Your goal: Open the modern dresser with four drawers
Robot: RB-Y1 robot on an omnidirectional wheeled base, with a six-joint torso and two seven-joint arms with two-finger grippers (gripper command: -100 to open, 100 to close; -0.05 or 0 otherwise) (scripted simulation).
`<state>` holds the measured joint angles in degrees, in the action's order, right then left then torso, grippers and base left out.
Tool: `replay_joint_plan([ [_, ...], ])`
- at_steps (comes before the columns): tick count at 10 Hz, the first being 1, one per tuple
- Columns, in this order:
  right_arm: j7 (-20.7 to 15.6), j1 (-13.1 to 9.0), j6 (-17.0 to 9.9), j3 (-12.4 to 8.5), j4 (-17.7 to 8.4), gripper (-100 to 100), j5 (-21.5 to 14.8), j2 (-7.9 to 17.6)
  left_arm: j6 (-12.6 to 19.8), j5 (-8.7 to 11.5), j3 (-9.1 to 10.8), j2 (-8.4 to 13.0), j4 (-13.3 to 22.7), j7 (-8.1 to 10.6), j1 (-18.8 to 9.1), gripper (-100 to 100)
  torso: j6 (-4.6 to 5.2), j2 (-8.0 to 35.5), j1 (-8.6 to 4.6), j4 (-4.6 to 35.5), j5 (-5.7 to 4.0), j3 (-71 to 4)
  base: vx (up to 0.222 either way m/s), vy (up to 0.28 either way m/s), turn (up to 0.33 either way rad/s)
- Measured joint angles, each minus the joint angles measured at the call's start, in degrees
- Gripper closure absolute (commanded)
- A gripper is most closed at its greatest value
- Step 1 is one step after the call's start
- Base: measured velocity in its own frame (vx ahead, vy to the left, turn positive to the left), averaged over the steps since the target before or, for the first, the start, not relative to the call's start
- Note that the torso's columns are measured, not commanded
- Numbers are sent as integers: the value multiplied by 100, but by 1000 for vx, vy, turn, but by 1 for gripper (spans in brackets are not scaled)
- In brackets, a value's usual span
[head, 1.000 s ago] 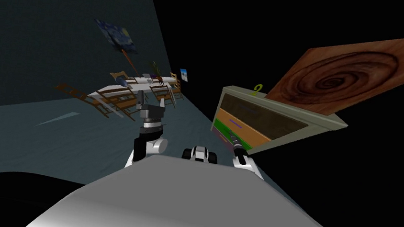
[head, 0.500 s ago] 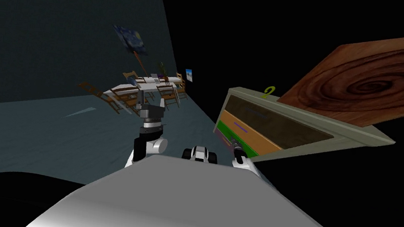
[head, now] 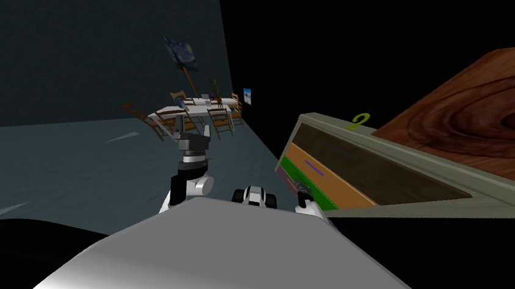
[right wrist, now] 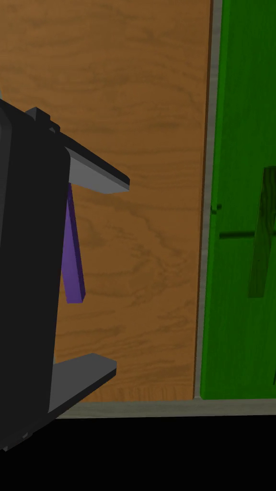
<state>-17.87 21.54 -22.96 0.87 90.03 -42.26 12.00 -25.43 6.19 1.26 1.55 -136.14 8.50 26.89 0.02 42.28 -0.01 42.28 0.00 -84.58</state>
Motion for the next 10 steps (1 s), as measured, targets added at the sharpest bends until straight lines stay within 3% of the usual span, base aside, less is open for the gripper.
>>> replay_joint_plan([
  [1, -21, -2, -125, 12, -10, -100, -22, 5, 0, 0, 0, 0, 0, 0, 0, 0, 1, 6, -3, 2, -1, 3, 36, 4, 274],
  [2, -49, -71, -244, -9, -232, -100, -217, -20, 0, 0, 0, 0, 0, 0, -1, 0, -7, -2, 1, 1, -1, 1, 39, -3, 141],
  [8, -379, -186, -1315, 75, -822, -100, -868, 0, 0, 0, 0, 0, 0, 0, 0, 0, 1, 12, -1, 3, 0, 8, 42, 4, 150],
  [10, -391, -316, -1571, 36, -1225, -100, -1136, 57, 0, 0, 0, 0, 0, 0, 0, 0, 0, 0, -1, 0, 0, 1, 40, 1, 230],
])
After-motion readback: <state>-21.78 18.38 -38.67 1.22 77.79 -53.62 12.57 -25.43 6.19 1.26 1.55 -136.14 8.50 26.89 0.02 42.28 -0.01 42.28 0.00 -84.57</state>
